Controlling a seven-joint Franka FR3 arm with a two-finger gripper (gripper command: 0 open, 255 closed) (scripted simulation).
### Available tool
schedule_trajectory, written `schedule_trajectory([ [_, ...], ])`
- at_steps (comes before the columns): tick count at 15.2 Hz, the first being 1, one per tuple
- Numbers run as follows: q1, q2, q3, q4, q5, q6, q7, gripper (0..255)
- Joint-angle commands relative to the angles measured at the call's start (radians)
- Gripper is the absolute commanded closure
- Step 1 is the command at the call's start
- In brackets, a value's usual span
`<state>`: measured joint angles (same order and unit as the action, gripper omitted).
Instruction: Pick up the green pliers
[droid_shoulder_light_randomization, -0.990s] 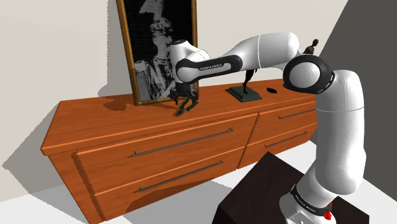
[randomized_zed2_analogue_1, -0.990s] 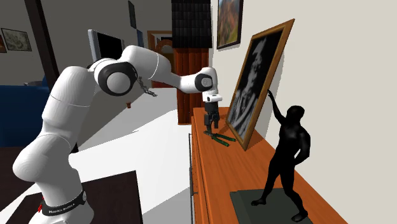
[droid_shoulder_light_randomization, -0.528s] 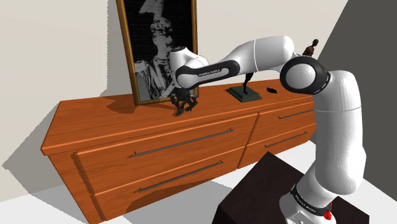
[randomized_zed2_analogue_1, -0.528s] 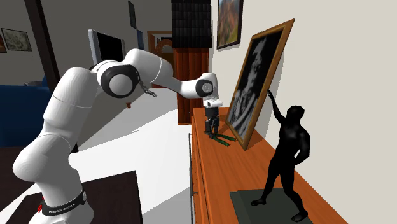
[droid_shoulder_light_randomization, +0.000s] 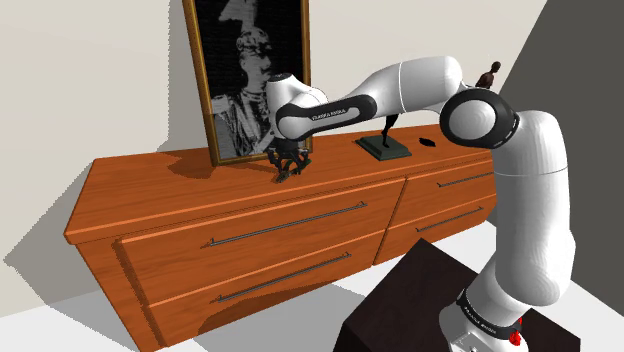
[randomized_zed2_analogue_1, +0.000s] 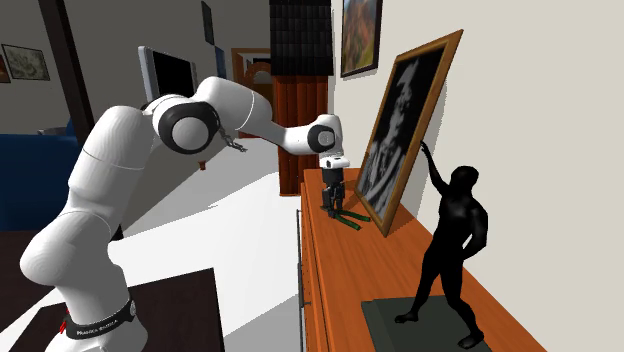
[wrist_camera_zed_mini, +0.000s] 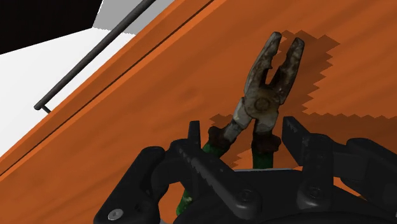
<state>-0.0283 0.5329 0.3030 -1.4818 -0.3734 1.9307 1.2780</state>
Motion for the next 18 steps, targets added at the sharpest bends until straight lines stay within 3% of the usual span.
schedule_trajectory([
  [1,-0.001,-0.003,-0.001,-0.01,0.0,0.003,0.002,255],
  [18,0.006,-0.046,0.011,0.129,0.026,-0.17,-0.043,255],
])
